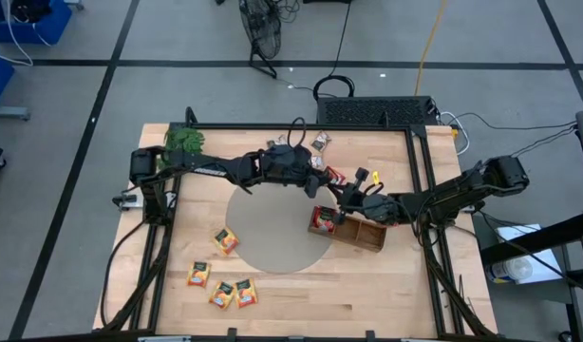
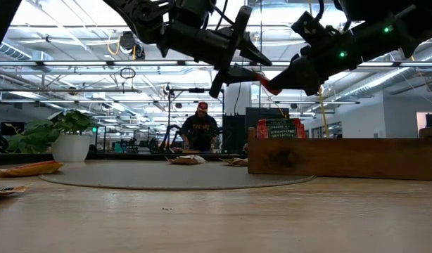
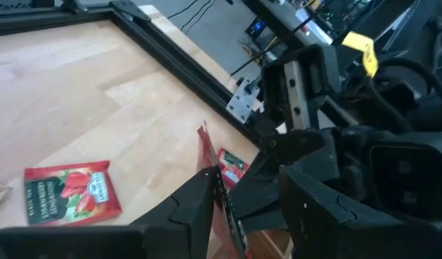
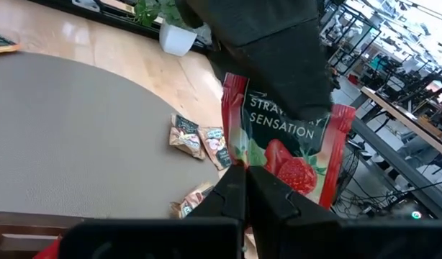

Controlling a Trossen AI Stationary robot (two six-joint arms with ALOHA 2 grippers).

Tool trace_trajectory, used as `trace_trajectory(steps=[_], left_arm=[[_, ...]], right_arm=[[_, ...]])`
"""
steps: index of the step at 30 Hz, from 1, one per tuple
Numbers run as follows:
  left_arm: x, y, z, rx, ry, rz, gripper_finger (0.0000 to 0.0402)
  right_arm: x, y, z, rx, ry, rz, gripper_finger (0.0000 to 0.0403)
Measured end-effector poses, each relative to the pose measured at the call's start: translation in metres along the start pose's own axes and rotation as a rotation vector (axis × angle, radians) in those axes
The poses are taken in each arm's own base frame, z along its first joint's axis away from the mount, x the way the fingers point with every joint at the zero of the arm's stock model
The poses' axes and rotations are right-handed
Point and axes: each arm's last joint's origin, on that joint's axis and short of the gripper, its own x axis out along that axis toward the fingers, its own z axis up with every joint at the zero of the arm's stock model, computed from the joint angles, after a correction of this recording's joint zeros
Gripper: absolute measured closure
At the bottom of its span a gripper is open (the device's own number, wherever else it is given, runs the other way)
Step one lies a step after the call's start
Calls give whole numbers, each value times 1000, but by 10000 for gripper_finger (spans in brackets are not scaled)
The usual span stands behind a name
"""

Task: Pick & Place Tea
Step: Put the red tea bag into the left section of the wooden organizer

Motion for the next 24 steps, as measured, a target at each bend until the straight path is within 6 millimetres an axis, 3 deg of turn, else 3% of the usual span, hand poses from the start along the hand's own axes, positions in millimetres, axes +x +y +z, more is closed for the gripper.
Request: trace_trajectory(steps=[8,14,19,24], left_arm=[[0,3,-1,10,18,16,260],[-1,7,2,47,59,-39,385],[-5,7,6,165,73,-59,396],[-30,-9,23,410,20,30,398]], right_arm=[[0,0,0,8,-1,-3,403],[0,0,0,15,0,-1,403],[-1,1,0,86,-1,10,398],[-7,8,1,173,-4,43,376]])
